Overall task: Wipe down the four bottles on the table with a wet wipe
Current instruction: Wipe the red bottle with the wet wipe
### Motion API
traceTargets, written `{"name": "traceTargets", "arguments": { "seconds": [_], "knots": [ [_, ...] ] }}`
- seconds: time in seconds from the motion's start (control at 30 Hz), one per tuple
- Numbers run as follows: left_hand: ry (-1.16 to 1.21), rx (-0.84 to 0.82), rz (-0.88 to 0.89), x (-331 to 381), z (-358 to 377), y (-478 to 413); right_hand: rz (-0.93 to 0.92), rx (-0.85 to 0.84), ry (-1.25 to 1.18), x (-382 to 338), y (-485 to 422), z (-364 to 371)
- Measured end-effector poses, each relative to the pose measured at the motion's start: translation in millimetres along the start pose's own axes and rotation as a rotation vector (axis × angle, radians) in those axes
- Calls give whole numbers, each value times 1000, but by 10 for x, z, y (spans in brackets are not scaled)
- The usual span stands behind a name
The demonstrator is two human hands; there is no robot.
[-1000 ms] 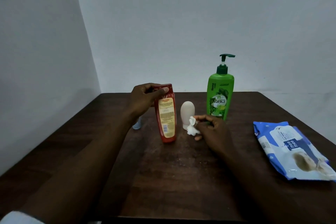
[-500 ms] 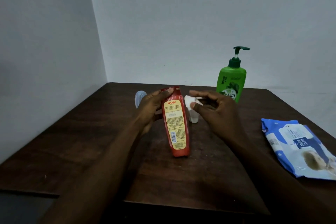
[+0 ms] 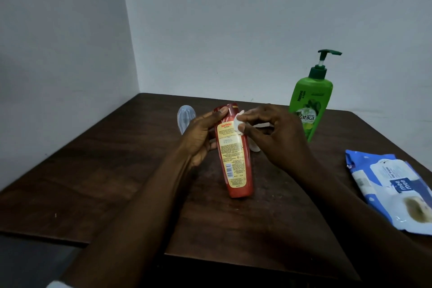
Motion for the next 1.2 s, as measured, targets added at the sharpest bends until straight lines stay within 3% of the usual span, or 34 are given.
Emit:
{"name": "traceTargets", "arguments": {
  "seconds": [0.5, 0.83, 0.93, 1.2],
  "knots": [
    [48, 35, 3, -44, -14, -14, 318, -164, -135, 63, 982, -41],
    [51, 39, -9, -39, -17, -7, 291, -146, -154, 61, 1116, -27],
    [72, 30, -19, -32, 8, 16, 289, -151, -62, 85, 1119, -36],
    [220, -115, -9, -4, 78, 46, 186, -116, 57, -5, 881, 47]
  ]
}}
Point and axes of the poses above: each hand's wrist, its own y-axis away from the middle knuckle, its own z-axis out of the palm, x = y × z, the point moved 1 cm from there along -y, towards the middle knuckle, and after that the axes turned 6 degrees about -y, right-handed, at the moved point
